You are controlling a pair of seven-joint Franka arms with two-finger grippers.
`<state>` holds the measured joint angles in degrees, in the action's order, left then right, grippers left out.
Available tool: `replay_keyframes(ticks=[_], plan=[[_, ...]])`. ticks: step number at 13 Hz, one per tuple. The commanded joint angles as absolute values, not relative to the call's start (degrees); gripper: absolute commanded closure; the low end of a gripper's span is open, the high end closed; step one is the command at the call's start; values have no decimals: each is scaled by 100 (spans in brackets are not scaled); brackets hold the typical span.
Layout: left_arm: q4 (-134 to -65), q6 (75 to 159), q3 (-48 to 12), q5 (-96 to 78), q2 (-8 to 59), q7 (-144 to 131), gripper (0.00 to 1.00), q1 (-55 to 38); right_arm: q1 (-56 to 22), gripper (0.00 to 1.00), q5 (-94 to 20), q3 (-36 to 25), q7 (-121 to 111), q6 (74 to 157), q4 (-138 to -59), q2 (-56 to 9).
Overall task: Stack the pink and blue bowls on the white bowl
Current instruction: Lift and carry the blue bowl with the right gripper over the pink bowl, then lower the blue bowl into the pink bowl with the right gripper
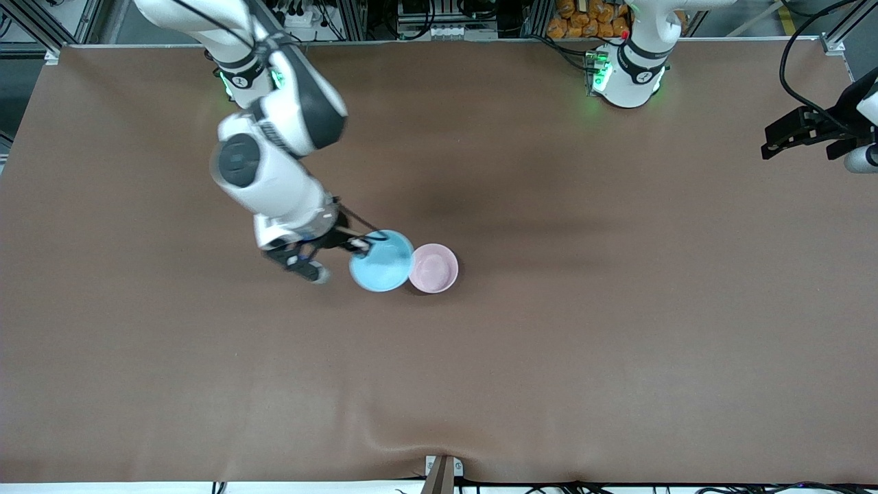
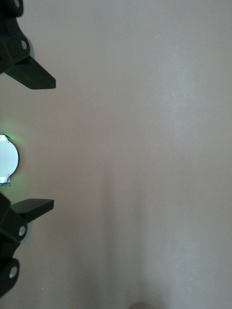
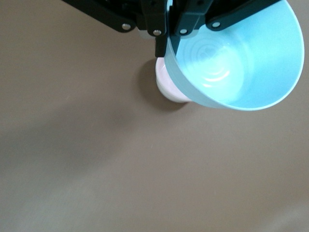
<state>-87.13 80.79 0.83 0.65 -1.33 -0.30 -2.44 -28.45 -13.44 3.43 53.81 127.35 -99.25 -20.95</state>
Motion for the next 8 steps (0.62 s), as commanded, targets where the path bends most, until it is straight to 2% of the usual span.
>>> replay_keyframes(ticks=[1,8], plan=[[-8666,7998,70,88,-132,0,0,-237,-3198,100,-1398,264,5782,12876,-9932,-2328],[-8666,7998,70,88,-123,0,0,-237,-3752,100,-1345,255,6223,13805,-9932,-2996]])
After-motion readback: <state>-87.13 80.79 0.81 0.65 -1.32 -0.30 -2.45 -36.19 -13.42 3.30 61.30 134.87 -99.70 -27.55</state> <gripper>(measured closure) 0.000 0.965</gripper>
